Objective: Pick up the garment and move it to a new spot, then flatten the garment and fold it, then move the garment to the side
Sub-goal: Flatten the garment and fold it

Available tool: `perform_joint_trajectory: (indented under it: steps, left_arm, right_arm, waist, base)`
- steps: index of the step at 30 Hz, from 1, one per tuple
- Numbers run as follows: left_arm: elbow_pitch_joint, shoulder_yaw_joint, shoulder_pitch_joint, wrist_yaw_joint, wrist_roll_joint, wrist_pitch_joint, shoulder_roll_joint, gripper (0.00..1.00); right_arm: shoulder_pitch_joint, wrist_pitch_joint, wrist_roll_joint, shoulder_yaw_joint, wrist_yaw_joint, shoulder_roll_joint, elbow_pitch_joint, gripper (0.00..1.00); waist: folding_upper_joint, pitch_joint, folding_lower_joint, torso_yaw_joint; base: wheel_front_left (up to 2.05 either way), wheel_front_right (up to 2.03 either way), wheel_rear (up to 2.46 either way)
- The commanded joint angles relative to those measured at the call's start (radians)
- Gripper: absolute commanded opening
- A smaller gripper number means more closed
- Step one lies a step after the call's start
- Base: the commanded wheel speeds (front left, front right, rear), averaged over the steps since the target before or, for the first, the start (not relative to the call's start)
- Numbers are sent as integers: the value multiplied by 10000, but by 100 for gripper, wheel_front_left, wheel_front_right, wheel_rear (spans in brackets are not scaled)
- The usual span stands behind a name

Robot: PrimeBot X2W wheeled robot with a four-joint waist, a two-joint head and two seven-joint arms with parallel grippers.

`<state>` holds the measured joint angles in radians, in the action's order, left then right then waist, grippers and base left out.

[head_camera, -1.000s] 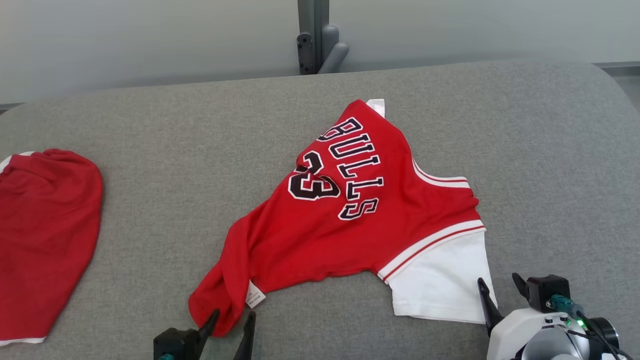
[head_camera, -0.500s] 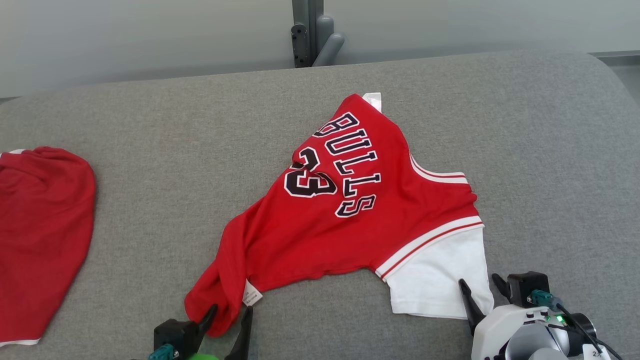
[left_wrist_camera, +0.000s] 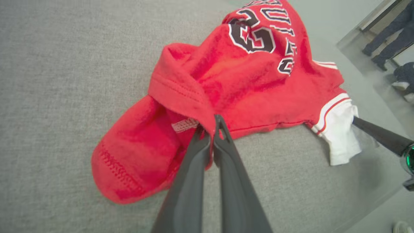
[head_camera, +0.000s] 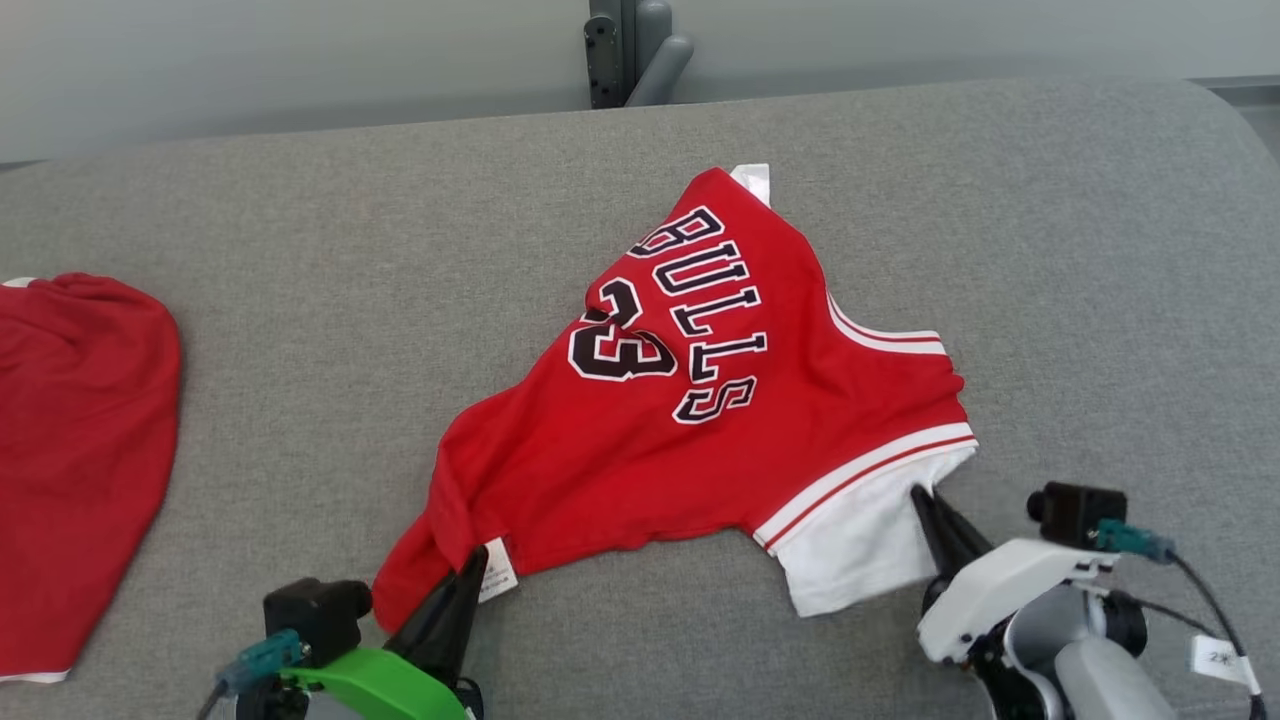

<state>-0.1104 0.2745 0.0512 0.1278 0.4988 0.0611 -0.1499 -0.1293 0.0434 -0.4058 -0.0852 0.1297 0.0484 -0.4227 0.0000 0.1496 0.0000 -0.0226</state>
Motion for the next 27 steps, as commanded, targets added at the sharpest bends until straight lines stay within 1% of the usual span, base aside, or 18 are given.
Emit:
perform_joint_trajectory:
  steps: [1,3,4,7,9,12,15,17,19,20,21,22,23,25,27]
  left_arm:
    - [419,27,-93,41,345,165,-188,0]
    - [1466,-45,1,36,1299,553,-571,0]
    - [2652,-177,143,37,2090,1013,-978,0]
    - [4528,-622,170,37,3155,1759,-1641,0]
    - [5681,-965,-7,-24,3683,2305,-2041,0]
    - [7074,-1505,-607,-319,4353,3105,-2546,0]
    - [7960,-1879,-1653,-627,5058,3929,-2941,0]
    - [8142,-2030,-2677,-748,5454,4504,-3275,0]
    - [7869,-2141,-3930,-785,5439,5079,-3756,0]
    - [7638,-2109,-4570,-818,5436,5378,-3945,0]
    - [7206,-1982,-5224,-855,5523,5701,-4053,0]
    - [7206,-1982,-5224,-855,5523,5701,-4053,0]
    - [6812,-1872,-5944,-874,5580,5980,-4173,0]
    - [5759,-1732,-7512,-928,5417,6380,-4345,0]
    - [4530,-1426,-9117,-861,5085,6618,-4269,0]
  right_arm:
    - [-179,44,-389,118,10,116,475,0]
    - [-80,239,-1256,359,10,305,1628,0]
    - [119,519,-1977,622,10,535,2988,0]
    - [322,1106,-2783,1176,10,937,5173,0]
    - [387,1566,-3170,1597,10,1090,6570,0]
    - [122,2335,-3635,2192,12,1191,8256,0]
    - [-607,3093,-4062,2711,12,1139,9377,0]
    - [-1394,3552,-4019,3100,10,1155,9672,0]
    - [-2535,3963,-3902,3468,10,1040,9491,0]
    - [-3183,4160,-3622,3675,10,1113,9306,0]
    - [-3936,4292,-3325,3802,10,1144,9026,0]
    - [-3936,4292,-3325,3802,10,1144,9026,0]
    - [-4706,4499,-3218,3889,10,959,8637,0]
    - [-6317,4771,-2651,3961,12,869,7748,0]
    - [-8030,4922,-1862,4024,12,814,6676,0]
  waist:
    - [0,163,0,-141]
    - [0,281,0,-254]
    - [0,400,0,-385]
    - [0,585,0,-582]
    - [0,693,0,-687]
    - [0,958,0,-811]
    - [0,1407,0,-904]
    - [0,1822,0,-924]
    - [0,2262,0,-925]
    - [0,2512,0,-911]
    - [0,2709,0,-881]
    - [0,2709,0,-881]
    - [0,2935,0,-850]
    - [0,3396,0,-791]
    - [0,3918,0,-686]
  base:
    - [0,0,0]
    - [0,0,0]
    - [0,0,0]
    - [0,0,0]
    - [0,0,0]
    - [0,0,0]
    - [0,0,0]
    - [0,0,0]
    - [0,0,0]
    - [0,0,0]
    - [0,0,0]
    - [0,0,0]
    - [0,0,0]
    - [0,0,0]
    - [0,0,0]
